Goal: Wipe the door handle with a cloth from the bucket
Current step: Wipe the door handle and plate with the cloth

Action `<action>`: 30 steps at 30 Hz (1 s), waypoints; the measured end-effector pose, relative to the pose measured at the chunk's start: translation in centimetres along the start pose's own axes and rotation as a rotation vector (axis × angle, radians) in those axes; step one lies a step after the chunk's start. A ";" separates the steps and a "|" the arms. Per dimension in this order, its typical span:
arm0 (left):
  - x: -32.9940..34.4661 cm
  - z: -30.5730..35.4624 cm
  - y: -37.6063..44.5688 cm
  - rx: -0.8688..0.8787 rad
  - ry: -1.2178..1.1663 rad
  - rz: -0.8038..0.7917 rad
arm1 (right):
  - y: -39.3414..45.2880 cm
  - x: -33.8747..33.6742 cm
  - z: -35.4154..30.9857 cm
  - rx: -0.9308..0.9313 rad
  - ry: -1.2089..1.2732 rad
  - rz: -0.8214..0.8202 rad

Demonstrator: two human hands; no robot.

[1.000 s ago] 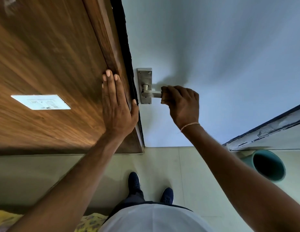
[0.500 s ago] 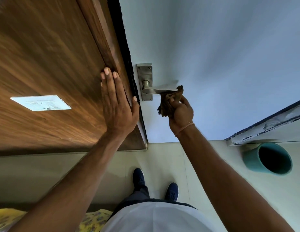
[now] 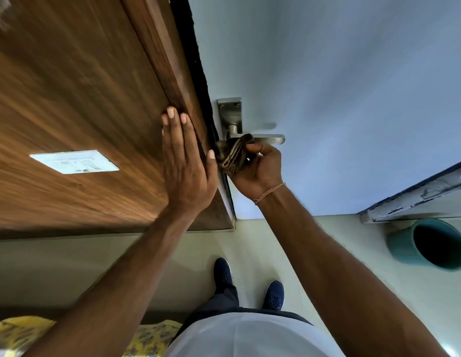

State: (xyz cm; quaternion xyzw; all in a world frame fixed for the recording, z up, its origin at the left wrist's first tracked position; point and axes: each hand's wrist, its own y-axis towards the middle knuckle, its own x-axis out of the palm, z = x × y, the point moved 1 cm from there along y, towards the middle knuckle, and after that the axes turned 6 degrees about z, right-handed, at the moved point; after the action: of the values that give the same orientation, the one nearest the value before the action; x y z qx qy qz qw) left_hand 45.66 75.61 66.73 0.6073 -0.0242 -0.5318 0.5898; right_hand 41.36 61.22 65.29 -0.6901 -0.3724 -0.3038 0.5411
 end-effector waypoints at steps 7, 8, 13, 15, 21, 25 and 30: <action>-0.2 -0.1 0.0 0.009 -0.039 -0.018 | 0.8 0.7 1.0 0.033 -0.026 0.046; -0.2 0.0 0.0 0.010 -0.041 -0.018 | 0.8 0.6 1.0 0.037 -0.009 0.050; -0.1 -0.1 0.1 0.007 -0.041 -0.004 | 1.3 0.2 0.5 0.007 0.089 0.076; -0.1 -0.2 0.0 0.016 -0.031 -0.007 | 1.5 -0.9 -0.4 -0.050 0.115 0.085; 0.8 0.4 0.0 -0.012 -0.037 0.024 | 1.6 0.2 0.6 -0.055 0.036 0.069; 1.0 0.1 -0.1 -0.010 -0.029 0.034 | 1.6 -1.2 -1.4 -0.132 0.134 0.111; 1.2 0.3 0.0 -0.024 -0.015 0.047 | 1.7 -1.4 -0.5 -0.114 0.203 0.104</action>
State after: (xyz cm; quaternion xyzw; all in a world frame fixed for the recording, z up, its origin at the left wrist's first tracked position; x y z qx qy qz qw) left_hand 46.02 74.63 66.07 0.5953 -0.0366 -0.5226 0.6092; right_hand 42.07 60.25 63.39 -0.7039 -0.2616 -0.3642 0.5509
